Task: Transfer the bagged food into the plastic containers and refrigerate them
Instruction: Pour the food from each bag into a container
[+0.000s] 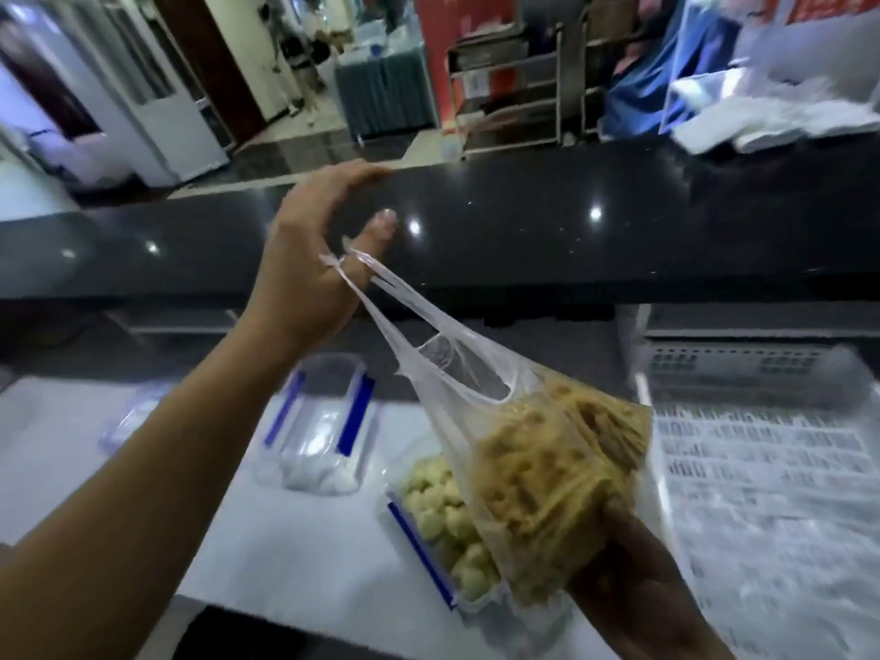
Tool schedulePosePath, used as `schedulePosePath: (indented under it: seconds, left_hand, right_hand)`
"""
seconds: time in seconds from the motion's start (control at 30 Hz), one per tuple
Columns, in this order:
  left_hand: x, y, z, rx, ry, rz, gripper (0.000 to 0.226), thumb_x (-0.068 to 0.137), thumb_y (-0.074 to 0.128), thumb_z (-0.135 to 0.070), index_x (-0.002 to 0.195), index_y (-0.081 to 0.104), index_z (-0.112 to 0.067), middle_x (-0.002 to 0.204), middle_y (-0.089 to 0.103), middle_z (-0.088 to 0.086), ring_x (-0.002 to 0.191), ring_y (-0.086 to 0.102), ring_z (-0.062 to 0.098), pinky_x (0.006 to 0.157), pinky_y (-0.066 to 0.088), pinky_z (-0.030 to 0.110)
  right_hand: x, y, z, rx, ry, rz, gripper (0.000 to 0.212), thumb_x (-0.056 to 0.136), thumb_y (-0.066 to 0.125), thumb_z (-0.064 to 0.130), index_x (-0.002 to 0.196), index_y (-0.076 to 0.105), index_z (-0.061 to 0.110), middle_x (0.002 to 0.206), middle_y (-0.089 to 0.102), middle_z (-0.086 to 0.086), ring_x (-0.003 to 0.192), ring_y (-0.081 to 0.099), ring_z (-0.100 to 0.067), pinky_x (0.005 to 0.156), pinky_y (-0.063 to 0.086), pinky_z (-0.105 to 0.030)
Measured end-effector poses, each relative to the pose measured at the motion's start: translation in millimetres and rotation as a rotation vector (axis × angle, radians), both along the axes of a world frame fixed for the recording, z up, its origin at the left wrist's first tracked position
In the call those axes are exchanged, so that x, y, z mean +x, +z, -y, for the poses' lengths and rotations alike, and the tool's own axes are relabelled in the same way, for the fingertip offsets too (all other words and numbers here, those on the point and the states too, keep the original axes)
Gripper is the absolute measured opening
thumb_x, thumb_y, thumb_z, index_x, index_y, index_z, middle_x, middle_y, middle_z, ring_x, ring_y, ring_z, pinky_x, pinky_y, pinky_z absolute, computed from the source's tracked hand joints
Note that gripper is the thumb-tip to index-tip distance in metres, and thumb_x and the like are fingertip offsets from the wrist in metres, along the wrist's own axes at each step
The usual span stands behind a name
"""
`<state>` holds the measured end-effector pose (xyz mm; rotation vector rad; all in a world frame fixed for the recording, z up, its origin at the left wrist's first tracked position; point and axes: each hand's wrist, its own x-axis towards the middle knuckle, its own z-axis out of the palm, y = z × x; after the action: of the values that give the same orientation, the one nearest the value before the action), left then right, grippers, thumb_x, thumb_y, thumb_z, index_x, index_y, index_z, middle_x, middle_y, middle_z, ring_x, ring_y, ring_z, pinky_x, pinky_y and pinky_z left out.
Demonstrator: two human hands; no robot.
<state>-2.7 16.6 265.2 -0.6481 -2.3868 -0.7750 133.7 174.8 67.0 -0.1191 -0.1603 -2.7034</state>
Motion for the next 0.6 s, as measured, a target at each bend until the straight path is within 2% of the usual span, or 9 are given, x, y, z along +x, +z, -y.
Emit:
schedulePosePath:
  seconds: [0.03, 0.07, 0.1, 0.13, 0.17, 0.3, 0.47, 0.53, 0.6]
  left_hand:
    - [5, -6, 18, 0.002, 0.042, 0.031, 0.042, 0.097, 0.058, -0.031, 0.135, 0.057, -0.013, 0.135, 0.055, -0.005, 0.129, 0.050, 0.010, 0.108, 0.037, 0.017]
    - [11, -12, 36, 0.008, 0.071, 0.050, 0.043, 0.096, 0.058, -0.032, 0.135, 0.058, -0.013, 0.136, 0.056, -0.003, 0.129, 0.050, 0.010, 0.108, 0.036, 0.015]
    - [18, -18, 53, 0.020, 0.091, 0.067, 0.043, 0.096, 0.059, -0.031, 0.134, 0.059, -0.012, 0.137, 0.058, 0.000, 0.129, 0.051, 0.011, 0.108, 0.036, 0.015]
    - [26, -25, 69, 0.035, 0.105, 0.082, 0.042, 0.095, 0.059, -0.030, 0.133, 0.060, -0.012, 0.137, 0.059, 0.003, 0.129, 0.051, 0.011, 0.108, 0.036, 0.015]
    - [34, -32, 85, 0.048, 0.114, 0.092, 0.041, 0.095, 0.060, -0.029, 0.132, 0.061, -0.012, 0.136, 0.059, 0.003, 0.129, 0.051, 0.010, 0.108, 0.035, 0.014]
    - [66, -59, 148, 0.068, 0.133, 0.121, 0.040, 0.093, 0.060, -0.028, 0.130, 0.063, -0.013, 0.133, 0.056, -0.007, 0.125, 0.046, -0.003, 0.107, 0.032, 0.010]
    - [96, -90, 224, 0.129, 0.112, 0.196, 0.041, 0.097, 0.055, -0.035, 0.131, 0.062, -0.012, 0.135, 0.059, -0.003, 0.126, 0.050, 0.006, 0.104, 0.034, 0.007]
    - [104, -101, 250, 0.126, 0.117, 0.208, 0.047, 0.097, 0.052, -0.041, 0.133, 0.061, -0.012, 0.137, 0.060, 0.002, 0.126, 0.051, 0.007, 0.104, 0.034, 0.008]
    - [107, -112, 272, 0.132, 0.127, 0.226, 0.051, 0.096, 0.048, -0.044, 0.135, 0.059, -0.013, 0.137, 0.061, 0.004, 0.126, 0.049, 0.007, 0.108, 0.038, 0.019]
  right_hand:
    - [16, 3, -48, 0.291, 0.008, 0.068, 0.055, 0.109, 0.027, 0.014, 0.154, -0.004, 0.015, 0.158, -0.006, -0.023, 0.148, -0.002, -0.042, 0.120, -0.009, -0.056]
    - [24, 6, -44, 0.496, -0.046, 0.063, 0.065, 0.101, 0.054, 0.016, 0.155, 0.018, 0.016, 0.160, 0.009, -0.024, 0.147, 0.014, -0.043, 0.119, 0.008, -0.061]
    - [29, 12, -27, 0.478, 0.045, -0.028, 0.077, 0.079, 0.082, 0.019, 0.147, 0.045, 0.017, 0.155, 0.031, -0.024, 0.140, 0.035, -0.043, 0.112, 0.029, -0.063]
    - [31, 2, -21, 0.531, 0.040, -0.021, 0.087, 0.054, 0.097, 0.022, 0.134, 0.062, 0.017, 0.146, 0.049, -0.023, 0.129, 0.052, -0.042, 0.102, 0.044, -0.060]
    - [32, -5, -12, 0.620, 0.019, -0.012, 0.095, 0.039, 0.101, 0.023, 0.128, 0.067, 0.016, 0.138, 0.058, -0.022, 0.122, 0.059, -0.042, 0.095, 0.050, -0.057]
    - [50, -4, 35, 0.775, 0.078, 0.132, 0.111, 0.031, 0.100, 0.020, 0.134, 0.059, 0.014, 0.131, 0.063, -0.022, 0.113, 0.065, -0.042, 0.079, 0.058, -0.056]
    - [72, -4, 95, 0.911, 0.083, 0.265, 0.095, 0.010, 0.101, 0.028, 0.100, 0.079, 0.007, 0.109, 0.074, -0.018, 0.084, 0.075, -0.033, 0.058, 0.060, -0.043]
    - [79, 0, 122, 0.927, 0.065, 0.245, 0.086, 0.018, 0.101, 0.028, 0.099, 0.079, 0.007, 0.104, 0.076, -0.015, 0.083, 0.075, -0.030, 0.056, 0.060, -0.039]
    - [83, -4, 145, 0.976, 0.031, 0.254, 0.075, 0.034, 0.097, 0.027, 0.104, 0.077, 0.008, 0.104, 0.076, -0.014, 0.083, 0.075, -0.029, 0.058, 0.061, -0.039]
